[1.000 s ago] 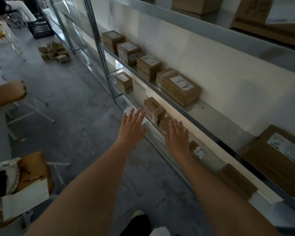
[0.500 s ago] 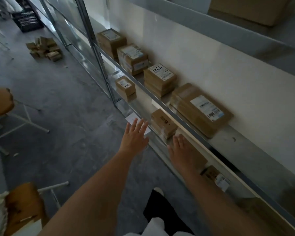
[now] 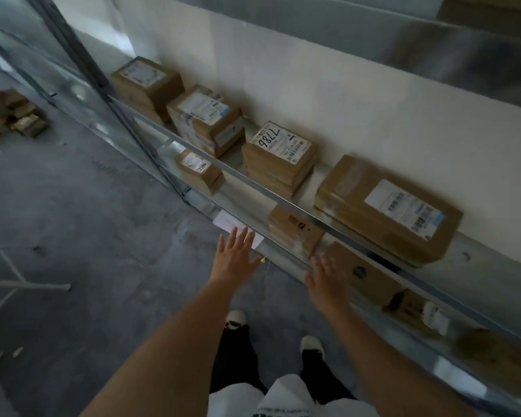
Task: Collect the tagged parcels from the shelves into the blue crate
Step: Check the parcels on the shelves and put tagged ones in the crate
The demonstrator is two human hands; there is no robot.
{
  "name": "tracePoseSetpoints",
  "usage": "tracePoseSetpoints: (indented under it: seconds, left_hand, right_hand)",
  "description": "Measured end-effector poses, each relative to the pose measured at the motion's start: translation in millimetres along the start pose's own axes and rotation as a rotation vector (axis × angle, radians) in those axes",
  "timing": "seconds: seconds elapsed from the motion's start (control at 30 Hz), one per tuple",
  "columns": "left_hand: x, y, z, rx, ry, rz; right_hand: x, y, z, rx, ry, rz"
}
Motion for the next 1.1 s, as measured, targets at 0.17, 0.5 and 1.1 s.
tracePoseSetpoints:
  seconds: [0.17, 0.5, 1.1]
  left_hand:
    - [-7, -43, -19, -0.222, -0.058, 0.001]
    - [-94, -151, -39, -0.217, 0.109, -0.124]
    - [-171, -298, 23, 0.144, 1.044, -0.462]
  right_hand:
    - [-25, -7, -8, -0.212, -0.150, 0.138]
    - [-89, -88, 2, -0.399, -0.529, 0.263]
    - [-114, -227, 101, -0.603, -1.133, 0.516]
Point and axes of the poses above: each hand's wrist, its own y-axis away from the middle knuckle, its own x-axis out of the back of the hand, z = x × y, the point moved 6 cm from there along -y, towards the middle knuckle, and after that the axes turned 15 degrees about -y, right-handed, at the moved point
